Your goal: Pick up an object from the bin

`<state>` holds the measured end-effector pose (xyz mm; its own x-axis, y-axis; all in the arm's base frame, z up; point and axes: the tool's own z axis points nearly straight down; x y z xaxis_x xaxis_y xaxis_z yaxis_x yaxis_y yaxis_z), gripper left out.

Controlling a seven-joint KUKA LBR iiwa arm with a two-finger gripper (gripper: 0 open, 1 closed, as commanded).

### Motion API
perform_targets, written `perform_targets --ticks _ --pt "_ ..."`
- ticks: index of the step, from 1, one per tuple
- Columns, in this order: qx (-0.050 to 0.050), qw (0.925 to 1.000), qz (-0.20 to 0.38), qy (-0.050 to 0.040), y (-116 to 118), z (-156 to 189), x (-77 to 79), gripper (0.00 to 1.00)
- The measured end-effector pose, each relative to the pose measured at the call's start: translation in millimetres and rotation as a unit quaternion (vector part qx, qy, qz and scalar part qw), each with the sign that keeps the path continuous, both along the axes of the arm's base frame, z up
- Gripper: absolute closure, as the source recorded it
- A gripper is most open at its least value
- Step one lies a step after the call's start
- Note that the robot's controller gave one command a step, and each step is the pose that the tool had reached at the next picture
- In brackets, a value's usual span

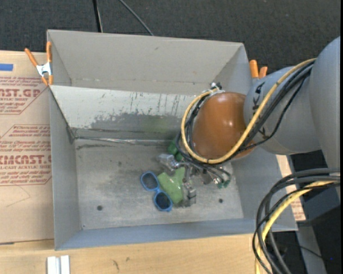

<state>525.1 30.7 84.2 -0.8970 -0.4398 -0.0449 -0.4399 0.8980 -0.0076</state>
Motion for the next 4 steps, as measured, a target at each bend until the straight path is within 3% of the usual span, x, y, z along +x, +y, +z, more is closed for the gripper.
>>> perform_targets --ticks 1,2,3,4 --pt "-0.011 0.9780 0.208 0.0158 -3 187 -12.6 1.00" --pt "-0.008 0.9928 0.117 0.0244 1 56 -34.7 1.00" --pt "-0.008 0.9928 0.117 0.0208 1 60 -32.8 0.00" --pt "-0.005 0.9920 0.125 0.0160 17 -15 6.6 0.00"
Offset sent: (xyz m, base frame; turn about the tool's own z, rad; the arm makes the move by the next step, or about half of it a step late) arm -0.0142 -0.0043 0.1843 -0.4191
